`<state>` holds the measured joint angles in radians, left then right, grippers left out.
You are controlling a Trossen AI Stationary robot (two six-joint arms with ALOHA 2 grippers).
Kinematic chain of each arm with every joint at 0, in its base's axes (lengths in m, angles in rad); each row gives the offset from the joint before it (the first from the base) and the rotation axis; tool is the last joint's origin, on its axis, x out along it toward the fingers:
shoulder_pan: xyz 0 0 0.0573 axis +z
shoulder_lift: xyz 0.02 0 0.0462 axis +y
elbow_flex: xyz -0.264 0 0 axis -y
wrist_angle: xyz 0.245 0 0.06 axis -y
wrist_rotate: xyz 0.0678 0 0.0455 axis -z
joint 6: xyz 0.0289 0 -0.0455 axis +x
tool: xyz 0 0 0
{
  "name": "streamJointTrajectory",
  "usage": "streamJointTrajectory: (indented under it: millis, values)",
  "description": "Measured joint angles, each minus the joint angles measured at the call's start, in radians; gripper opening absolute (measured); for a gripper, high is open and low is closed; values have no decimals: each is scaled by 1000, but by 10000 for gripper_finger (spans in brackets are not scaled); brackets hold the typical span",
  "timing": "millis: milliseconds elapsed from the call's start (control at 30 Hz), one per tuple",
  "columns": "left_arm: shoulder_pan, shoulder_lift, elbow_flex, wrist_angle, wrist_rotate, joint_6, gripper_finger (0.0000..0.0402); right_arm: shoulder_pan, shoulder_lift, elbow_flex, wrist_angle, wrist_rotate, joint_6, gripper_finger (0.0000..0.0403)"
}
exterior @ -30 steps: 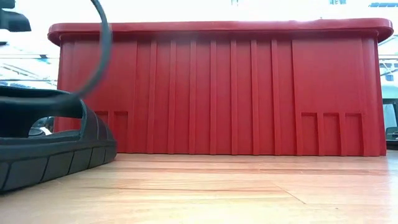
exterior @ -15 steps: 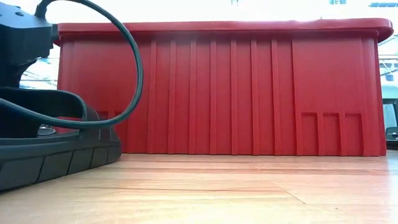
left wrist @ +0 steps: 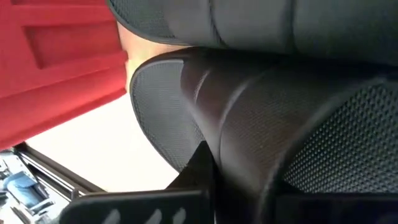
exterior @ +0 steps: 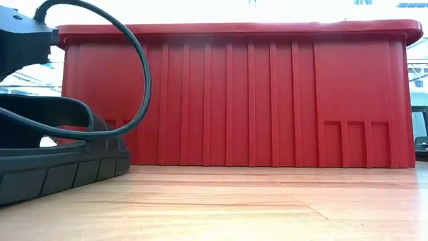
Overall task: Pick and place slides into bin
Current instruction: Put the black slide into the red bin
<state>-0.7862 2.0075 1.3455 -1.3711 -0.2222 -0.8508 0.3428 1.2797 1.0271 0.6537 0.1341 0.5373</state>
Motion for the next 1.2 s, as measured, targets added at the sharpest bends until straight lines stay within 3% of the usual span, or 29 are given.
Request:
streamJointTrajectory:
  millis: [233, 467, 633, 900, 1200]
  values:
    - [-43, 0, 72, -51, 62, -20, 5, 0, 0, 0, 0, 0, 0, 206]
    - [-88, -13, 229, -198, 54, -60, 5, 0, 0, 0, 0, 1, -2, 206]
    - [-106, -88, 310, -194, 32, -110, 11, 0, 0, 0, -1, 4, -22, 206]
    - [-96, -235, 435, -175, -95, -117, 8, -1, 0, 0, -3, 79, -67, 206]
    - [-66, -398, 543, 108, -351, 60, 9, 0, 0, 0, -6, 79, -52, 205]
